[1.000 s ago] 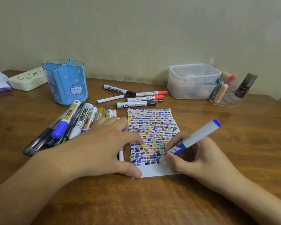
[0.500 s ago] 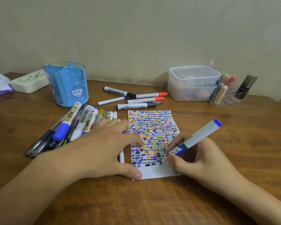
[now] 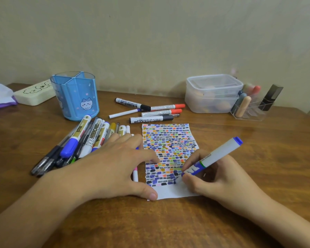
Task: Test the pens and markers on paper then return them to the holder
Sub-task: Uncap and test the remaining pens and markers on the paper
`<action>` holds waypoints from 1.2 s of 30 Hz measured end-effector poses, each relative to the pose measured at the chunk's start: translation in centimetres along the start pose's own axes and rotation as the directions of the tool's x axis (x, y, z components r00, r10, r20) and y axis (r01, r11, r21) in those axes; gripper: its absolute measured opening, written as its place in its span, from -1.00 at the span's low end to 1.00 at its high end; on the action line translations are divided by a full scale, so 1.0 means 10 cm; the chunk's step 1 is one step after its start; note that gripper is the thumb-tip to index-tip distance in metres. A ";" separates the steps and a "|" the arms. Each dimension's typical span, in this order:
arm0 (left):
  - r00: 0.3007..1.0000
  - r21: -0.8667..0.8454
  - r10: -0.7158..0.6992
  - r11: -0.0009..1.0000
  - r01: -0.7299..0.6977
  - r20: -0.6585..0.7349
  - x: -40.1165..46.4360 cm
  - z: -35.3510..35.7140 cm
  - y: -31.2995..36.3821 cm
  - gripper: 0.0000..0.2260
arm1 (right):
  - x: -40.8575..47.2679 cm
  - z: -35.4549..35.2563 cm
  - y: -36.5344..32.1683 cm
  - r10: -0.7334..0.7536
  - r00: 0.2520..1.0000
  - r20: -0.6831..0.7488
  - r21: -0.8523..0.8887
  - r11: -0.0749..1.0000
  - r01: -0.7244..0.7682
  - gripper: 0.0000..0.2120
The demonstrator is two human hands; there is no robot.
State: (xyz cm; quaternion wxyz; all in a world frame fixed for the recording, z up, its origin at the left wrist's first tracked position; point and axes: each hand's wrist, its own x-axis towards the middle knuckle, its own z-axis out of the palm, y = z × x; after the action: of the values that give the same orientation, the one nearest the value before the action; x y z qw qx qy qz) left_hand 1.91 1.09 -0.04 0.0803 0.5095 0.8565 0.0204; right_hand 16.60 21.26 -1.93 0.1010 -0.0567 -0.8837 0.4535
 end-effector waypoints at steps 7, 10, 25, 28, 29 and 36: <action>1.000 -0.012 -0.005 1.000 0.005 0.014 0.00 -0.01 0.00 -0.32 | 0.00 0.00 -0.02 0.000 1.000 -0.003 0.016 1.000 0.000 -0.93; 0.999 -0.002 -0.018 1.000 0.018 0.028 0.00 -0.01 0.01 -0.31 | 0.02 -0.03 0.01 0.029 0.999 -0.016 0.000 1.000 -0.029 -0.92; 0.999 -0.018 -0.023 1.000 0.023 0.034 -0.01 -0.03 0.02 -0.34 | 0.02 -0.03 0.02 0.026 1.000 0.005 0.005 1.000 -0.026 -0.93; 0.999 0.001 -0.018 1.000 0.018 0.032 -0.01 -0.02 0.01 -0.34 | 0.05 -0.06 0.04 0.030 1.000 -0.004 0.096 0.995 -0.030 -0.91; 0.999 0.007 -0.016 1.000 0.016 0.028 -0.01 -0.01 0.01 -0.35 | 0.06 -0.06 0.04 0.038 0.999 0.014 0.145 0.989 -0.039 -0.91; 1.000 -0.055 -0.004 0.998 0.002 -0.029 -0.03 -0.03 -0.01 -0.30 | 0.10 -0.08 -0.02 0.086 0.996 0.002 0.298 0.951 -0.083 -0.91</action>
State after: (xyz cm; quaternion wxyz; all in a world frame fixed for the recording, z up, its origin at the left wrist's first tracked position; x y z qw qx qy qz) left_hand 1.96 0.78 0.28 0.0821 0.5053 0.8575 0.0512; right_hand 15.84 21.98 -1.13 0.0937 -0.0812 -0.8015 0.5850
